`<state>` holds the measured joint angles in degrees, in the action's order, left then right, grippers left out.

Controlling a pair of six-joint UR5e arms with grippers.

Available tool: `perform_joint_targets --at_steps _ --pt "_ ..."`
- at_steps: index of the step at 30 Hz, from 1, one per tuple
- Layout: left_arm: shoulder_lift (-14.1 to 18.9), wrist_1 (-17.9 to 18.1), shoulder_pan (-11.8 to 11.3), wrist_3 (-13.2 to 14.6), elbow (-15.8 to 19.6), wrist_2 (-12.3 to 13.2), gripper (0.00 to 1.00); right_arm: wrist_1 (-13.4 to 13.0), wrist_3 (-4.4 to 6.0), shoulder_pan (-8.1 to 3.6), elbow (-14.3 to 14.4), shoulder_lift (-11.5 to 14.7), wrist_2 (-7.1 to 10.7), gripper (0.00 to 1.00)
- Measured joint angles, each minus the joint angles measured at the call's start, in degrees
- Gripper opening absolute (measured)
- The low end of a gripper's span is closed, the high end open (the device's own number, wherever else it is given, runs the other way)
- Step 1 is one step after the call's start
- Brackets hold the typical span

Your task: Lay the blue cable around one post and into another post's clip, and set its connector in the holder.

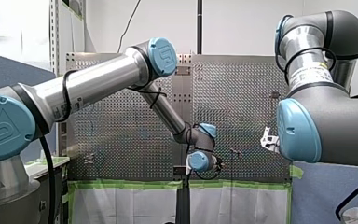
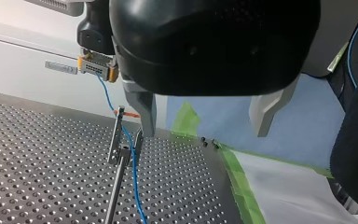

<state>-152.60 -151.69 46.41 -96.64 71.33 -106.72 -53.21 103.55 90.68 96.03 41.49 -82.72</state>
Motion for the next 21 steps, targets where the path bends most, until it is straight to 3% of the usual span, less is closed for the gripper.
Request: perform_joint_targets --at_steps 21 --pt "0.06 -1.02 0.07 -0.23 0.01 0.03 1.0 0.03 0.0 -0.01 0.0 -0.12 0.0 0.0"
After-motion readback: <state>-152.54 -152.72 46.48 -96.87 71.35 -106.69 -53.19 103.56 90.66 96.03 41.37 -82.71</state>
